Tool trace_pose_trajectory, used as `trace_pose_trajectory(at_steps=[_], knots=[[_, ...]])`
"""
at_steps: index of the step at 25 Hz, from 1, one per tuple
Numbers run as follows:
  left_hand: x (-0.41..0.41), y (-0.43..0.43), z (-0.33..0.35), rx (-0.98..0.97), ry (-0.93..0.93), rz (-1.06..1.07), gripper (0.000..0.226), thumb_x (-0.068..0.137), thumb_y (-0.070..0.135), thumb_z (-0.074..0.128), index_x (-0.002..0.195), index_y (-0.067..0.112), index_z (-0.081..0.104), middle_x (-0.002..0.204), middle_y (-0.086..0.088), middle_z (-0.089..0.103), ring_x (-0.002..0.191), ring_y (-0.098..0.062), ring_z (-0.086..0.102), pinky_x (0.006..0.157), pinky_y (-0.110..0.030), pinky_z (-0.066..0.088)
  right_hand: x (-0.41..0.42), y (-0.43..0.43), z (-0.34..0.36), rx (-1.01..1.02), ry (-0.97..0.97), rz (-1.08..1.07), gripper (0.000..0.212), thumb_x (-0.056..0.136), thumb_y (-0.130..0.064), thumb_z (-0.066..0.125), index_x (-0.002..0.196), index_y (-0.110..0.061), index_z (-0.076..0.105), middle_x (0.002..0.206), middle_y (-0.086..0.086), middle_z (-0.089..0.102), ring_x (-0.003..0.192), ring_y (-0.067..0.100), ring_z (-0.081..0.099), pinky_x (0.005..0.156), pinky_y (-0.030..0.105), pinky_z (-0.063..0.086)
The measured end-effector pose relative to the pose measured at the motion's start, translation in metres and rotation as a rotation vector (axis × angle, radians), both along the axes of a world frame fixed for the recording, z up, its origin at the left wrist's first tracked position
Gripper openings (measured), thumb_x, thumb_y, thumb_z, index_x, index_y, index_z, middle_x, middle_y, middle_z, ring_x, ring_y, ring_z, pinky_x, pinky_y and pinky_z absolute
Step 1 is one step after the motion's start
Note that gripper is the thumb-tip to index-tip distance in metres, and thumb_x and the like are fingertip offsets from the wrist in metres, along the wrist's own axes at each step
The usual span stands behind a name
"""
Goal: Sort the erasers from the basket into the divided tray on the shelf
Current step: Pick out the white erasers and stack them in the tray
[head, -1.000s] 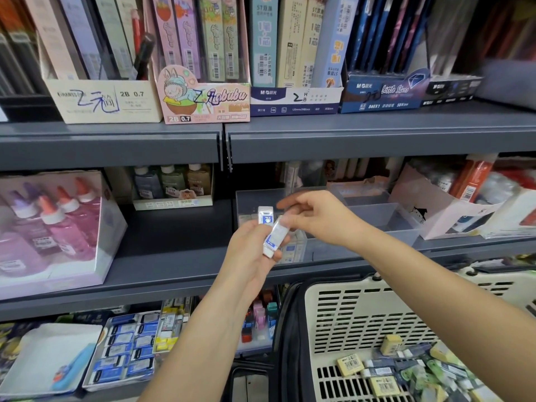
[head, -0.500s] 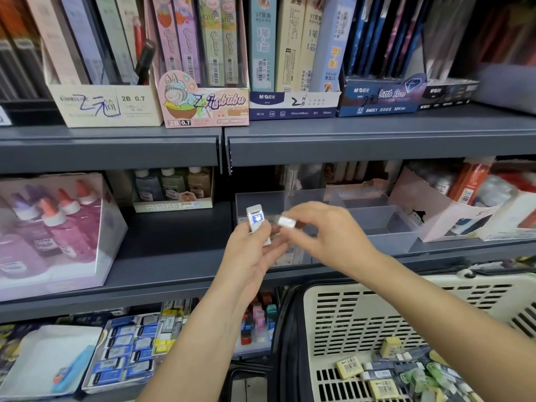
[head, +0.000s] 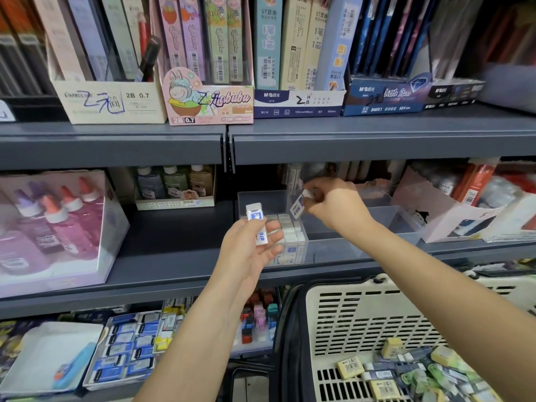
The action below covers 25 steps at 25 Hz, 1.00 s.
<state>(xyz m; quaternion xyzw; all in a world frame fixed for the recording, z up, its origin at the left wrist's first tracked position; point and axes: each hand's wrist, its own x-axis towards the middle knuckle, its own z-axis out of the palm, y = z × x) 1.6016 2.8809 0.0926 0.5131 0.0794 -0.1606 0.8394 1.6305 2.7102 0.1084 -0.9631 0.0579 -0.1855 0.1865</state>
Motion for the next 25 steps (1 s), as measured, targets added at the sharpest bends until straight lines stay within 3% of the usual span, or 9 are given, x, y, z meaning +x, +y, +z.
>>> trace_pose_trajectory(at_steps=[4,7,10,13,15,17,18,22,25], knots=[[0.001,0.0,-0.002,0.028,-0.021,-0.017,0.01,0.094,0.012,0.049,0.098,0.013,0.058,0.089,-0.005,0.068,0.076,-0.015,0.065,0.063,-0.027,0.053,-0.003,0.007,0.001,-0.109,0.095,0.047,0.02,0.086,-0.029,0.058,0.096,-0.014,0.065,0.086,0.005,0.065,0.086,0.027,0.058,0.075,0.031,0.051],[0.002,0.0,-0.004,0.044,-0.044,-0.019,0.01,0.093,0.008,0.052,0.099,0.011,0.06,0.096,-0.006,0.065,0.085,-0.015,0.063,0.062,-0.024,0.054,0.005,0.012,0.003,-0.201,0.29,0.065,0.022,0.091,-0.029,0.053,0.1,-0.013,0.066,0.103,0.007,0.066,0.093,0.028,0.058,0.078,0.026,0.044],[0.003,0.001,-0.005,0.03,-0.067,-0.026,0.013,0.092,0.003,0.052,0.1,0.01,0.061,0.102,-0.008,0.062,0.092,-0.017,0.064,0.067,-0.022,0.058,0.005,0.015,-0.002,-0.267,0.472,0.126,0.019,0.094,-0.014,0.044,0.093,-0.016,0.063,0.116,0.012,0.058,0.09,0.025,0.052,0.077,0.025,0.04],[0.004,0.003,-0.005,0.048,-0.098,-0.028,0.014,0.092,0.001,0.051,0.1,0.008,0.061,0.103,-0.01,0.062,0.095,-0.018,0.064,0.069,-0.023,0.058,0.0,0.011,-0.007,-0.303,0.389,0.191,0.027,0.095,-0.011,0.041,0.108,-0.011,0.064,0.118,0.013,0.059,0.101,0.028,0.055,0.082,0.025,0.042],[0.005,0.003,-0.007,0.097,-0.138,-0.029,0.017,0.091,0.001,0.053,0.106,0.007,0.06,0.104,-0.01,0.062,0.096,-0.018,0.064,0.071,-0.023,0.058,-0.003,0.012,-0.002,-0.065,0.235,0.174,0.028,0.096,-0.022,0.044,0.112,-0.014,0.066,0.109,0.007,0.066,0.097,0.022,0.06,0.079,0.021,0.041],[0.006,0.002,-0.01,0.144,-0.184,-0.032,0.017,0.091,0.003,0.055,0.105,0.009,0.061,0.1,-0.008,0.064,0.095,-0.017,0.065,0.072,-0.022,0.057,-0.005,0.018,0.008,0.334,0.14,0.23,0.025,0.094,-0.03,0.049,0.102,-0.017,0.069,0.081,-0.006,0.068,0.072,0.006,0.061,0.07,0.02,0.042],[0.005,0.002,-0.01,0.17,-0.207,-0.036,0.016,0.09,0.004,0.056,0.104,0.011,0.062,0.098,-0.007,0.065,0.095,-0.017,0.066,0.071,-0.022,0.057,-0.007,0.023,0.013,0.432,0.129,0.291,0.02,0.092,-0.03,0.052,0.097,-0.019,0.069,0.07,-0.014,0.066,0.062,0.0,0.06,0.066,0.019,0.045],[0.011,0.008,-0.013,0.307,-0.304,-0.016,0.017,0.09,0.009,0.058,0.105,0.013,0.065,0.096,-0.005,0.069,0.085,-0.009,0.068,0.068,-0.019,0.056,-0.005,0.036,0.02,0.48,0.17,0.382,0.01,0.088,-0.014,0.06,0.09,-0.02,0.067,0.066,-0.014,0.065,0.054,-0.003,0.059,0.054,0.009,0.046],[0.022,0.022,-0.014,0.417,-0.369,0.13,0.013,0.093,0.012,0.053,0.095,0.021,0.062,0.095,0.001,0.067,0.069,0.002,0.067,0.07,-0.024,0.055,0.002,0.038,0.026,0.74,0.216,0.291,0.008,0.089,-0.011,0.059,0.09,-0.017,0.065,0.066,-0.007,0.067,0.052,-0.002,0.062,0.049,0.012,0.048]])
